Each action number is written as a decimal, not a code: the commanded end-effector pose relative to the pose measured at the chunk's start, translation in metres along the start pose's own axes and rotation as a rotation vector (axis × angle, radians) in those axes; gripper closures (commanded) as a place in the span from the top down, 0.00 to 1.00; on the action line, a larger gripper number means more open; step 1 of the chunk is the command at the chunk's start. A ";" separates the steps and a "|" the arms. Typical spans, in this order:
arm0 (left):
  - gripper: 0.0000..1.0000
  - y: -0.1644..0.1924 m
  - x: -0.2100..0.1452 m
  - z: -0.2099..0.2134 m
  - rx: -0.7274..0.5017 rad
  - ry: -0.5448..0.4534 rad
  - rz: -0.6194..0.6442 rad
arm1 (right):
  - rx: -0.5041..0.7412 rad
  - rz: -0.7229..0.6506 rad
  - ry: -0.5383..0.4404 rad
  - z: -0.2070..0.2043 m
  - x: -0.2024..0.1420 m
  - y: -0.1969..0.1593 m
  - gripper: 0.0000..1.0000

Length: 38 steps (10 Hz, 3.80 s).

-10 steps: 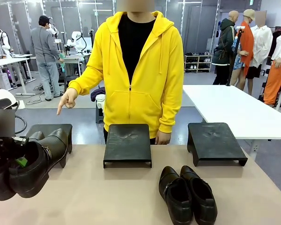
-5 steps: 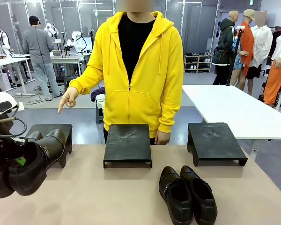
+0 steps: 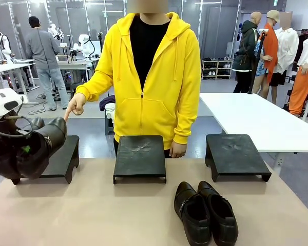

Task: Place the shoes on the stand as instructed by the person.
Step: Pick up one pair of Shoes and place it on the Shoes Stand indicated by the person, then pick up another pair of Shoes and place it on the Shoes Stand indicated by the person.

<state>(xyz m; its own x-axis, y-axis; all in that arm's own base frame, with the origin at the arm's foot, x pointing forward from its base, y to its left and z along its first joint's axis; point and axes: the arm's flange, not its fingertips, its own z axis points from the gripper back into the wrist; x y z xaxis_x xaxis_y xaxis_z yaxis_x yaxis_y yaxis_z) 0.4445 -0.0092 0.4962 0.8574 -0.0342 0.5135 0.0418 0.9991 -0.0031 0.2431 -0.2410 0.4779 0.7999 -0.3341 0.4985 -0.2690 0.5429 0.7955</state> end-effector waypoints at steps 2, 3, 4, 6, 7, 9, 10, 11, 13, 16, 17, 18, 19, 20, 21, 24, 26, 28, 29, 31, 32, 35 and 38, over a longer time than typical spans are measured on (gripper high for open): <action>0.08 0.020 0.042 -0.034 -0.011 -0.081 -0.038 | 0.013 0.008 -0.006 0.001 0.000 0.001 1.00; 0.08 0.026 0.051 -0.046 -0.029 -0.105 -0.056 | 0.013 0.008 -0.006 0.001 0.000 0.001 1.00; 0.08 0.030 0.058 -0.056 -0.036 -0.114 -0.059 | 0.013 0.008 -0.006 0.001 0.000 0.001 1.00; 0.08 0.032 0.066 -0.074 -0.007 -0.111 -0.058 | 0.013 0.008 -0.006 0.001 0.000 0.001 1.00; 0.08 0.036 0.068 -0.086 -0.007 -0.120 -0.044 | 0.013 0.008 -0.006 0.001 0.000 0.001 1.00; 0.08 0.047 0.067 -0.104 -0.023 -0.119 -0.009 | 0.013 0.008 -0.006 0.001 0.000 0.001 1.00; 0.08 0.048 0.064 -0.106 -0.019 -0.112 -0.022 | 0.013 0.008 -0.006 0.001 0.000 0.001 1.00; 0.08 0.049 0.061 -0.112 -0.037 -0.109 -0.033 | 0.013 0.008 -0.006 0.001 0.000 0.001 1.00; 0.08 0.050 0.058 -0.123 -0.037 -0.123 -0.029 | 0.013 0.008 -0.006 0.001 0.000 0.001 1.00; 0.08 0.050 0.053 -0.134 -0.028 -0.113 -0.012 | 0.013 0.008 -0.006 0.001 0.000 0.001 1.00; 0.08 0.047 0.054 -0.136 -0.025 -0.117 -0.022 | 0.013 0.008 -0.006 0.001 0.000 0.001 1.00; 0.08 0.045 0.055 -0.136 -0.024 -0.125 -0.021 | 0.013 0.008 -0.006 0.001 0.000 0.001 1.00; 0.08 0.044 0.057 -0.137 -0.027 -0.136 -0.017 | 0.013 0.008 -0.006 0.001 0.000 0.001 1.00; 0.08 0.044 0.058 -0.136 -0.024 -0.141 -0.008 | 0.013 0.008 -0.006 0.001 0.000 0.001 1.00; 0.35 0.044 0.059 -0.135 -0.021 -0.139 0.002 | 0.013 0.008 -0.006 0.001 0.000 0.001 1.00; 0.93 0.042 0.058 -0.133 -0.010 -0.141 0.002 | 0.013 0.008 -0.006 0.001 0.000 0.001 1.00; 1.00 0.043 0.053 -0.131 0.010 -0.128 0.016 | 0.013 0.008 -0.006 0.001 0.000 0.001 1.00; 1.00 0.042 0.055 -0.125 0.026 -0.117 0.018 | 0.013 0.008 -0.006 0.001 0.000 0.001 1.00; 0.98 0.039 0.055 -0.121 0.023 -0.120 0.019 | 0.013 0.008 -0.006 0.001 0.000 0.001 1.00; 1.00 0.035 0.046 -0.114 0.008 -0.107 0.010 | 0.013 0.008 -0.006 0.001 0.000 0.001 1.00; 1.00 0.046 0.053 -0.128 0.005 -0.115 0.008 | 0.013 0.008 -0.006 0.001 0.000 0.001 1.00; 1.00 0.046 0.053 -0.128 0.005 -0.115 0.008 | 0.013 0.008 -0.006 0.001 0.000 0.001 1.00; 1.00 0.046 0.053 -0.128 0.005 -0.115 0.008 | 0.013 0.008 -0.006 0.001 0.000 0.001 1.00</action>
<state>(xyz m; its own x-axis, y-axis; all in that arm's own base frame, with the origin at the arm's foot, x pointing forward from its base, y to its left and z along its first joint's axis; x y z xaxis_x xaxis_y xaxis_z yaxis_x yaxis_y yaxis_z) 0.5548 0.0297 0.4129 0.7957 -0.0234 0.6052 0.0327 0.9995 -0.0043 0.2431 -0.2410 0.4779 0.8000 -0.3340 0.4985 -0.2689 0.5430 0.7955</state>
